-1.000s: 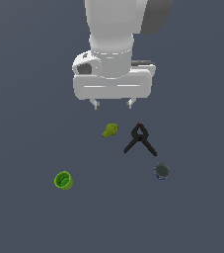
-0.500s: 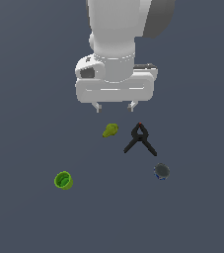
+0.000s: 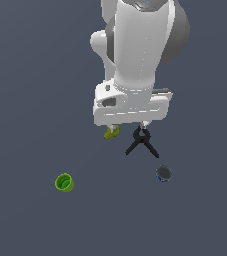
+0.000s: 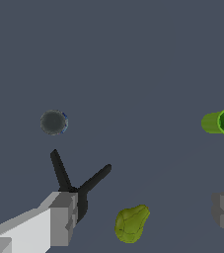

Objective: Pick up a designated object from a clutter of objects.

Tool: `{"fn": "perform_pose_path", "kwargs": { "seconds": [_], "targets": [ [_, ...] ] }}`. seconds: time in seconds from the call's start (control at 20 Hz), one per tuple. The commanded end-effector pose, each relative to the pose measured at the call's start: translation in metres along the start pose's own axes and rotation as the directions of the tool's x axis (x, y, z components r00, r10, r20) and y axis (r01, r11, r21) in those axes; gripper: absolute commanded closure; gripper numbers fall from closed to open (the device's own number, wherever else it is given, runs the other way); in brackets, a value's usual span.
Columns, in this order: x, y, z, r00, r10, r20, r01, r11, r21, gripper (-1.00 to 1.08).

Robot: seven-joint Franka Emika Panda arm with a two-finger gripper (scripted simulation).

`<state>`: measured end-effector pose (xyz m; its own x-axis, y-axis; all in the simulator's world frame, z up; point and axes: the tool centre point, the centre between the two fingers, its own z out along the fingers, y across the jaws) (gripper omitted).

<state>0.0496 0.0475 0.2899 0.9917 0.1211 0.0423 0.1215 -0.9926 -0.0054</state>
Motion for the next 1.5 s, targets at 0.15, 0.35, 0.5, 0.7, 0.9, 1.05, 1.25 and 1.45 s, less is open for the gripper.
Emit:
{"fn": "perform_pose_path", "kwargs": {
  "seconds": [0.15,0.35,0.5,0.7,0.9,1.05,1.25,1.45],
  "targets": [
    [0.026,-0.034,0.045,0.996,-0.093,0.012,0.093,0.996,-0.008,-0.92],
    [0.041,-0.063,0.082,0.986,-0.163,0.02,0.163,0.987,-0.009,-0.92],
    [0.05,-0.085,0.112,0.976,-0.215,0.025,0.216,0.976,-0.008,-0.92],
    [0.058,-0.115,0.151,0.959,-0.281,0.032,0.281,0.96,-0.004,-0.92],
    [0.061,-0.14,0.183,0.943,-0.332,0.036,0.332,0.943,0.001,-0.92],
    [0.061,-0.155,0.202,0.932,-0.361,0.038,0.361,0.933,0.005,-0.92],
    [0.06,-0.168,0.22,0.921,-0.387,0.04,0.387,0.922,0.01,-0.92],
    [0.06,-0.174,0.229,0.916,-0.4,0.041,0.4,0.917,0.012,-0.92]
  ]
}}
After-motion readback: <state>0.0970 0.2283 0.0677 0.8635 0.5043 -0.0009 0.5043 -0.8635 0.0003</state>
